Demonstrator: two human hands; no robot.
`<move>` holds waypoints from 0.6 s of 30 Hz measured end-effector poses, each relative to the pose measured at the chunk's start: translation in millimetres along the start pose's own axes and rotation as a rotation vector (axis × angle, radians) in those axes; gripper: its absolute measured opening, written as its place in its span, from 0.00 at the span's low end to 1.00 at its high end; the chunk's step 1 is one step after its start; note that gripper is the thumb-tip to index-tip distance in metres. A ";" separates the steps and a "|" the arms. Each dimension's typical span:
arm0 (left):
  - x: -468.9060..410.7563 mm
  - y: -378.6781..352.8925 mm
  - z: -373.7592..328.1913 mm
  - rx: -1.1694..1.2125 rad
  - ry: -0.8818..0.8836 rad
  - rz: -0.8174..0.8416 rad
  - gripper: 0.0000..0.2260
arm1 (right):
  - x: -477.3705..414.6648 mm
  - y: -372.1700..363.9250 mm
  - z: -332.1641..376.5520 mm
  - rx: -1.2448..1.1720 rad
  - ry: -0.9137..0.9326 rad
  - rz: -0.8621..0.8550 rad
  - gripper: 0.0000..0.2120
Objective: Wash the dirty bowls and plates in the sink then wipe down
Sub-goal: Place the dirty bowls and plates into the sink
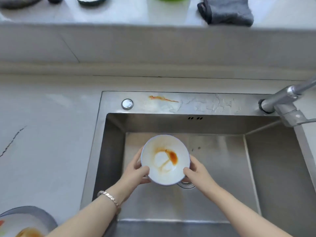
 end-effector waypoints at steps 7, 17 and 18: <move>-42.5 -6.0 24.2 0.021 0.000 -0.126 0.30 | -64.0 -22.2 -37.3 0.087 0.025 0.048 0.22; -42.3 8.2 -2.3 -0.352 -0.161 -0.294 0.20 | -67.3 -44.2 -44.0 -0.043 -0.013 -0.072 0.17; -37.6 13.5 -7.2 -0.444 -0.179 -0.311 0.21 | -63.5 -52.5 -39.5 -0.064 -0.015 -0.028 0.16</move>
Point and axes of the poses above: each hand's wrist, its own x-axis away from the middle knuckle, its own y-axis out of the back of the hand, z = x × y, the point moved 4 cm from there along -x, towards the middle knuckle, and after that the axes turned 15 degrees about -z, right-handed, at the moved point
